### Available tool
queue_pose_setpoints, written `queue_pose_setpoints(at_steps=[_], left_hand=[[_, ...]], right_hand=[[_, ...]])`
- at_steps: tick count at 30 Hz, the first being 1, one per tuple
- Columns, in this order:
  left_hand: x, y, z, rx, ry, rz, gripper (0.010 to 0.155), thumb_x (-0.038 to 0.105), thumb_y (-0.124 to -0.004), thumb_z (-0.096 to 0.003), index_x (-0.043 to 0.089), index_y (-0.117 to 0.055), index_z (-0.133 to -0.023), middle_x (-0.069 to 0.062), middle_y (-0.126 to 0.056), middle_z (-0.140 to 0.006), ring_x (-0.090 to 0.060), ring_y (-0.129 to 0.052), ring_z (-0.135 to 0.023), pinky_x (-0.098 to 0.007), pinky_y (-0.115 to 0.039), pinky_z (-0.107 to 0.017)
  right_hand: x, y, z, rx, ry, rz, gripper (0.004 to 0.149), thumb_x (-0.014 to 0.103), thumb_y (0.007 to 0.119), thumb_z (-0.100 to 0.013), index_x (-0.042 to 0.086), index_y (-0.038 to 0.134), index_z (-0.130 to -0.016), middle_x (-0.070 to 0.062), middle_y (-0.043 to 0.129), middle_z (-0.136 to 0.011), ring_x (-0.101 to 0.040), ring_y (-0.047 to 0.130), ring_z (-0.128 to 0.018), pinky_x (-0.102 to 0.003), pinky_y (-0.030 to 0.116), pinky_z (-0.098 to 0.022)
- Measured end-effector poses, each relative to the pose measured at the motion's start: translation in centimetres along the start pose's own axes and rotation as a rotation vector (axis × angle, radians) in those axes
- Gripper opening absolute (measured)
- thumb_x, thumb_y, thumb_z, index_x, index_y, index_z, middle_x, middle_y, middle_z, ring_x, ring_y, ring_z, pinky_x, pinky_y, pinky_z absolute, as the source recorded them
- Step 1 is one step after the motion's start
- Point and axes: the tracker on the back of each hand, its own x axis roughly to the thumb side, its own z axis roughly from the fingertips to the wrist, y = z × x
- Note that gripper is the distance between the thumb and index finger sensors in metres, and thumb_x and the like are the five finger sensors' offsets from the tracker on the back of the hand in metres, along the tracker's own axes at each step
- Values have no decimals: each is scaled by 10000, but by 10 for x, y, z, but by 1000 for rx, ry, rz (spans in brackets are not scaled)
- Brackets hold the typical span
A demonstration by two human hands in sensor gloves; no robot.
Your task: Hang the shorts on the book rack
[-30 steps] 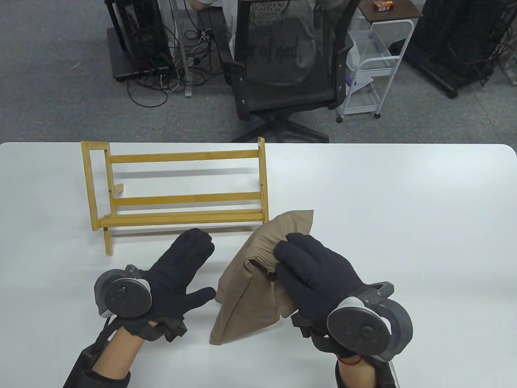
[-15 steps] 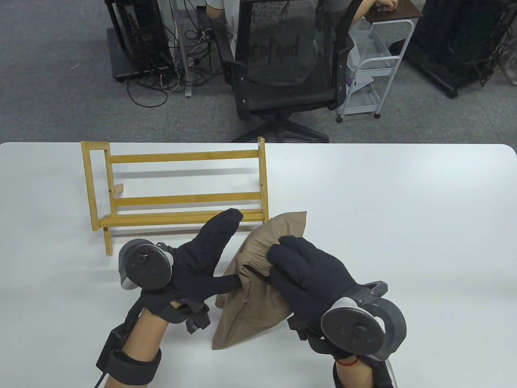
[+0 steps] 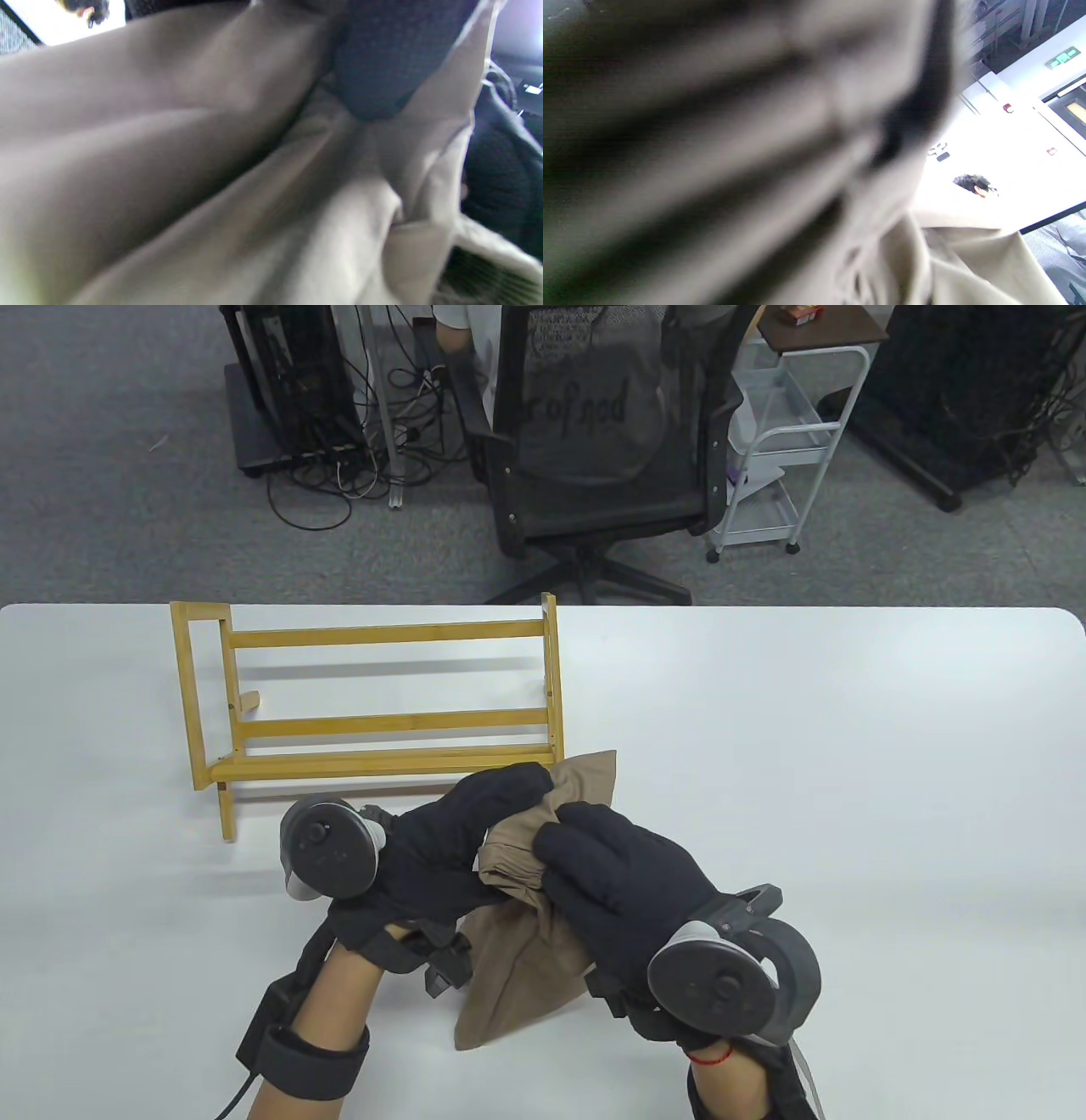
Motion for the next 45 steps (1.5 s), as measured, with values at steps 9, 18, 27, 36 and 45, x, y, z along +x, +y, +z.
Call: queue_pose_setpoints(at_steps=[9,18,27,36,45], left_hand=[[13,-3,6,249,-9,-190,577,387,-941,-417,324,-724,-948,40,-916,-859,-254,-994,-679,-464,-833,-508],[13,3,8,257,-19,-192,494,384,-941,-421,316,-785,-884,41,-948,-805,-233,-1019,-593,-437,-855,-449],[7,20,13,259,-3,-200,487,393,-938,-428,318,-793,-887,36,-952,-803,-230,-1020,-576,-433,-854,-437],[-1,44,21,289,22,-193,486,394,-937,-431,326,-792,-890,40,-948,-813,-233,-1014,-595,-436,-848,-451],[-3,71,34,361,37,-185,486,398,-932,-437,331,-789,-897,39,-945,-823,-235,-1011,-604,-436,-845,-457]], right_hand=[[0,-1,1,-58,-12,36,363,389,957,-397,386,876,-751,-14,923,-856,-132,1038,-521,-245,917,-415],[0,-4,3,-59,-6,52,399,469,904,-412,378,855,-798,-6,910,-889,-151,1024,-585,-279,896,-452],[-4,-3,2,-9,12,62,509,561,805,-437,381,776,-912,-26,841,-998,-245,962,-772,-384,847,-554],[-16,-9,7,-27,41,144,564,579,791,-433,367,740,-954,-24,792,-1053,-291,885,-906,-463,778,-667],[-48,-7,20,-13,96,256,564,571,780,-436,366,736,-959,-9,788,-1064,-309,817,-972,-497,708,-717]])
